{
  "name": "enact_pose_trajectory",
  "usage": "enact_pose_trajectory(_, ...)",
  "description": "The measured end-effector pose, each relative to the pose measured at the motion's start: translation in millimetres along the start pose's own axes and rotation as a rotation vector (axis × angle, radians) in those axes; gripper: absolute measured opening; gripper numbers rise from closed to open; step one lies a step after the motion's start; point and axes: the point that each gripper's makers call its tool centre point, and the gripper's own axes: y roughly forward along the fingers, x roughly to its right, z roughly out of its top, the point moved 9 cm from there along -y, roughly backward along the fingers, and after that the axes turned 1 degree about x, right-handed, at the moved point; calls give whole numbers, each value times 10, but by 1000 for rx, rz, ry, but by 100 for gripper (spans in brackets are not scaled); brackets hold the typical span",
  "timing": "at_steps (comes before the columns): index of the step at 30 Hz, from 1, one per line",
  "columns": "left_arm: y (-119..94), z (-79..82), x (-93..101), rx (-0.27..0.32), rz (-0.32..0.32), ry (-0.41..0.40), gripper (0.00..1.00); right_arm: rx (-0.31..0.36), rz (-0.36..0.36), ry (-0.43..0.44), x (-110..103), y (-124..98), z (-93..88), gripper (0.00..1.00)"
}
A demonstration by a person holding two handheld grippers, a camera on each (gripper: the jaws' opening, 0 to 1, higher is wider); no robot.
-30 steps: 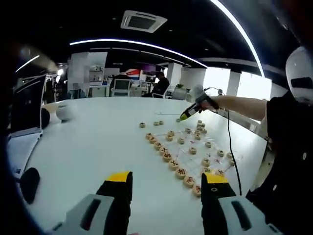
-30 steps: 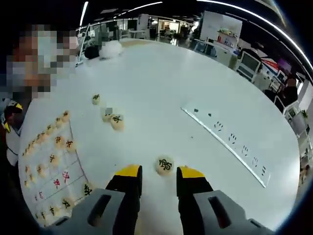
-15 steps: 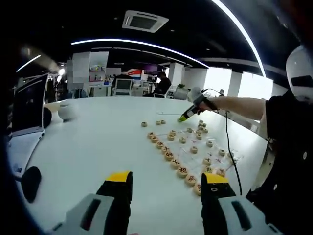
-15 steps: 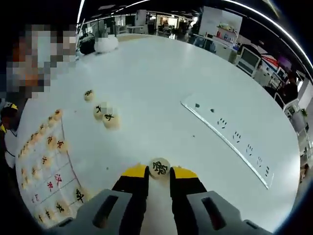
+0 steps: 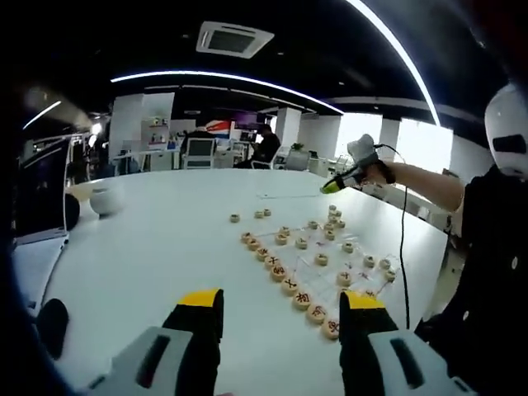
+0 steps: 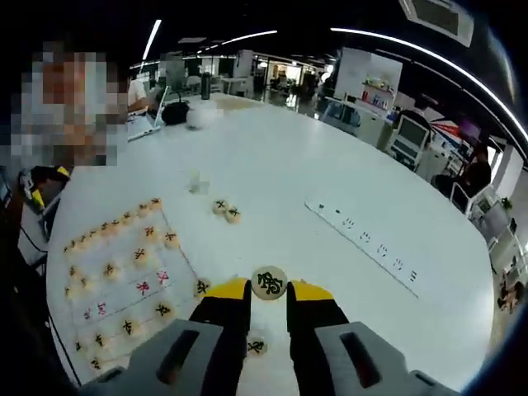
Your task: Pick up the chess pieces one by one and place each piece onto its starting position on the chessboard, setting the pieces on their correct points until all the chess pieces are arranged in the starting layout
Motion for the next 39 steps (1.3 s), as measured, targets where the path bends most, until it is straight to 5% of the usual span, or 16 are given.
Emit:
enact_pose_trajectory(11,97,149,86,8,-32,45,58,159,-137,69,-621,-1132,-698,19)
enact_pose_trajectory(19,150,179,130,-1,-45,57,58,186,-209,143,-1129,-1517,-1099,19)
enact_pose_trajectory(26,207,166,130,-11,-59,60,58,156,-234,105,-1217,-1480,-1075,19)
enact_pose_trajectory(39,125,108,73,-1,-34,37,58,44,-117,51,-871,-685,-877,19)
